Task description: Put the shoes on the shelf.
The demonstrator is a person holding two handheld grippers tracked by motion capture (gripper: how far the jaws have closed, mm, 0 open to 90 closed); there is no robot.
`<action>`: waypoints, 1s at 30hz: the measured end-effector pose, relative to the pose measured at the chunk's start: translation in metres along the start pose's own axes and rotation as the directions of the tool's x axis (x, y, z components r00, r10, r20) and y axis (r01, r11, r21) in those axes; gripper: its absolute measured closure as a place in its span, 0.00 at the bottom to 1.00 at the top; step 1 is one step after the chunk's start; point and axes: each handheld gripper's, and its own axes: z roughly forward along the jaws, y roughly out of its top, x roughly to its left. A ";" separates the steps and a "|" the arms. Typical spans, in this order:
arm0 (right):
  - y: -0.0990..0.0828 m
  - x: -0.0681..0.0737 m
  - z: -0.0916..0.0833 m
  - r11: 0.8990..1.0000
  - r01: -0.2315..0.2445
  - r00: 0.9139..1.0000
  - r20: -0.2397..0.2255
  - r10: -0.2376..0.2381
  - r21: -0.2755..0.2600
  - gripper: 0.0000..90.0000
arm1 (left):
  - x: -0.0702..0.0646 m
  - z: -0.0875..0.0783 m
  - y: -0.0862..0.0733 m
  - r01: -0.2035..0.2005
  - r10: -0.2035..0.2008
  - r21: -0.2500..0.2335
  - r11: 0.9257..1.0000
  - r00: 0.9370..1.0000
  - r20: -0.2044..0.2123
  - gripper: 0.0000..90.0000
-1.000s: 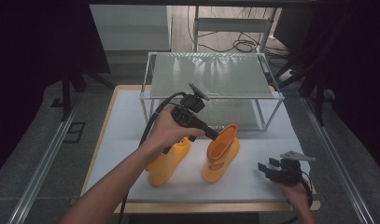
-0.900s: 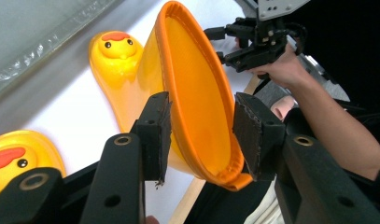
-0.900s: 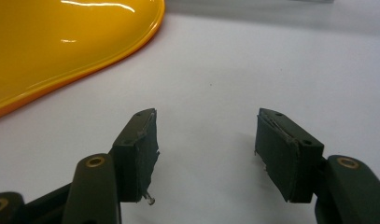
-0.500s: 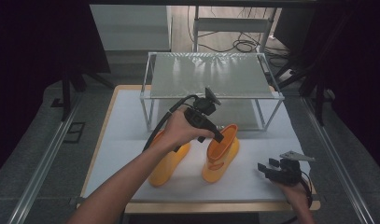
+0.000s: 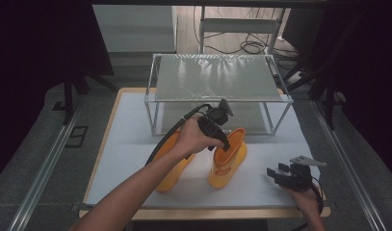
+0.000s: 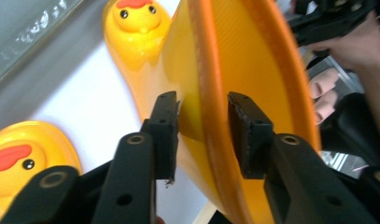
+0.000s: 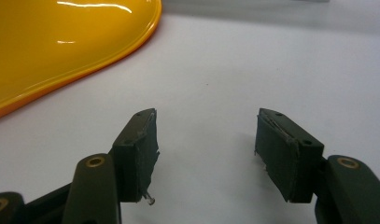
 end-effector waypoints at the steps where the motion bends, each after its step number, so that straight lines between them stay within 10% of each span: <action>1: 0.000 0.000 0.000 1.000 -0.001 1.000 0.000 0.001 0.002 0.43 | 0.000 0.000 0.000 -0.002 0.002 0.000 1.000 1.000 -0.001 0.75; 6: 0.000 -0.001 0.001 1.000 -0.004 1.000 0.005 0.004 0.008 0.43 | 0.000 0.000 -0.002 -0.015 0.015 -0.009 1.000 1.000 -0.013 0.93; 15: -0.001 -0.002 0.000 1.000 -0.008 1.000 0.015 0.008 0.002 0.43 | 0.005 -0.005 0.000 0.002 -0.001 -0.046 0.999 1.000 0.021 0.95; 30: -0.001 -0.003 -0.002 1.000 -0.014 1.000 0.028 0.015 -0.007 0.44 | 0.010 -0.061 -0.035 0.005 0.004 -0.180 0.984 0.999 0.050 0.95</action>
